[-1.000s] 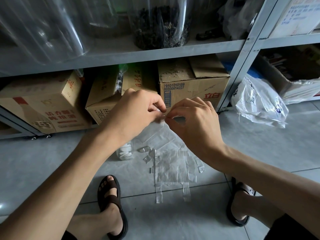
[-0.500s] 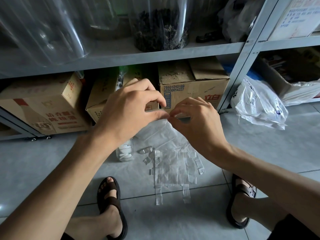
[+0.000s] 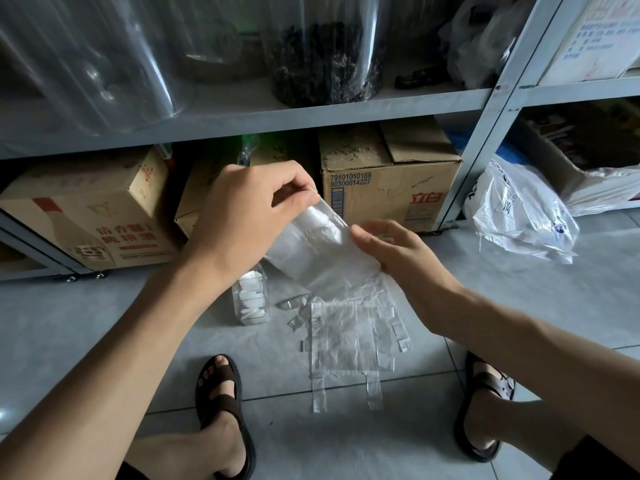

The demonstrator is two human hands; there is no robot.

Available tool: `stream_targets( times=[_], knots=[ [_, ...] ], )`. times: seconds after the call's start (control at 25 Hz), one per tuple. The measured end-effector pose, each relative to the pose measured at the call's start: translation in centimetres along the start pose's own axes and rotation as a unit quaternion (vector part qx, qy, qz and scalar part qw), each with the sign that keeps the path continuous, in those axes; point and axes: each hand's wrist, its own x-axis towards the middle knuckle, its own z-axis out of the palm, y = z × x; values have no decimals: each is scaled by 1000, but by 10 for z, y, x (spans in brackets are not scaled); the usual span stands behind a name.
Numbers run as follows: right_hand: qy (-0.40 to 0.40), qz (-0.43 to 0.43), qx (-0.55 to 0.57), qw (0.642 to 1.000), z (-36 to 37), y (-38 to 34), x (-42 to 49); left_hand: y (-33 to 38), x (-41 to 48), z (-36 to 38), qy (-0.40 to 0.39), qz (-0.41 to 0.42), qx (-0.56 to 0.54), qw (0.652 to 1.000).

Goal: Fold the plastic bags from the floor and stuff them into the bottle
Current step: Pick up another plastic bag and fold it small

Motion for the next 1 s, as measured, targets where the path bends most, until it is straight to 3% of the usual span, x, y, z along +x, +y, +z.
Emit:
stream_targets(
  times=[0.12, 0.24, 0.32, 0.48, 0.64, 0.72, 1.0],
  knots=[
    [-32, 128, 105, 986, -7, 9, 4, -5, 1, -4, 14, -17, -4, 1000],
    [-37, 139, 181, 973, -9, 9, 5, -9, 2, -6, 18, -27, -1, 999],
    [-17, 119, 174, 977, -9, 8, 5, -10, 2, -7, 20, -40, -9, 999],
    [23, -74, 19, 997, -3, 3, -4, -10, 1, -9, 22, -73, -28, 997],
    [113, -225, -232, 940, -2, 5, -4, -9, 2, -9, 21, -86, -31, 996],
    [124, -240, -281, 921, -3, 6, -3, -9, 2, -9, 19, -84, -32, 996],
    [124, -220, -315, 915, -5, 9, -1, -7, 2, -5, -10, -59, -31, 998]
  ],
)
